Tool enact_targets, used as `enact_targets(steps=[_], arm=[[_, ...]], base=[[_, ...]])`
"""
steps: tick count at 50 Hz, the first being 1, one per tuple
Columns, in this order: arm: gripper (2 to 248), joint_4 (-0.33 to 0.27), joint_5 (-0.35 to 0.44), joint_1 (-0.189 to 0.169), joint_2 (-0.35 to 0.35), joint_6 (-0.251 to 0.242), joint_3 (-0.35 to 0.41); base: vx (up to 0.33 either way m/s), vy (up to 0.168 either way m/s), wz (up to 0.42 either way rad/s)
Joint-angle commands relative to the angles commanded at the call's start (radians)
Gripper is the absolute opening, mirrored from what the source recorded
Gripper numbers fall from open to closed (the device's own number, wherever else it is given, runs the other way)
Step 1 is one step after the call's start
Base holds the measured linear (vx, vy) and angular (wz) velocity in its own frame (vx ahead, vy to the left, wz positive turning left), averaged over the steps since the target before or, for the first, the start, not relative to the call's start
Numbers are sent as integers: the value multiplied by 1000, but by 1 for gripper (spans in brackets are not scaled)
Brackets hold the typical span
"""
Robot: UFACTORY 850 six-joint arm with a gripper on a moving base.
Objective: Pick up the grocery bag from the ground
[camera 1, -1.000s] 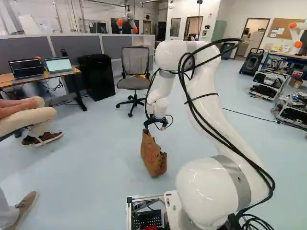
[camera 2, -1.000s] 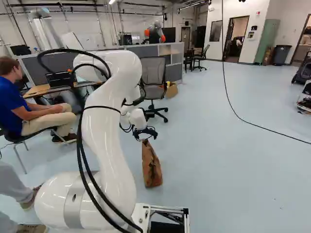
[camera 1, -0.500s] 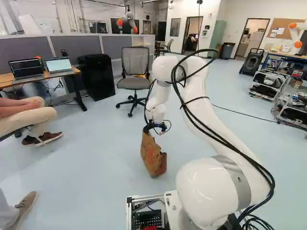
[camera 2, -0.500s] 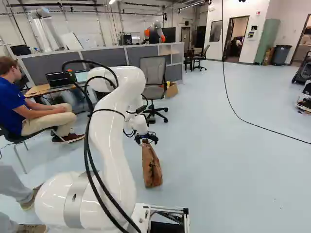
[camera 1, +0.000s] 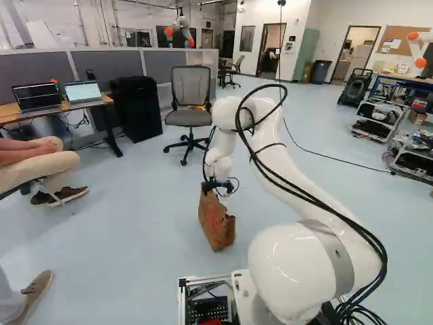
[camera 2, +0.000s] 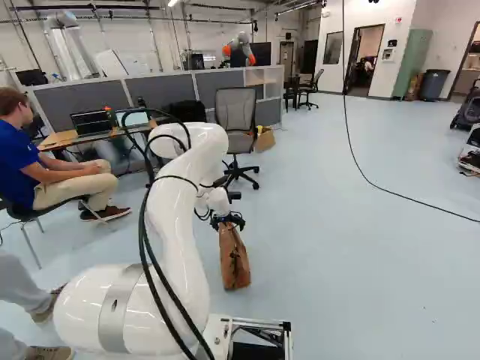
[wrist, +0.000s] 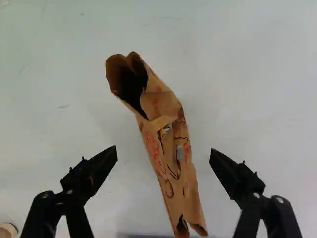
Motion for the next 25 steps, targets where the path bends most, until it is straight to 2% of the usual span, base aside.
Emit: enact_targets(steps=[25], arm=[[247, 0, 0, 0, -174, 0, -154]], base=[[0, 0, 0]])
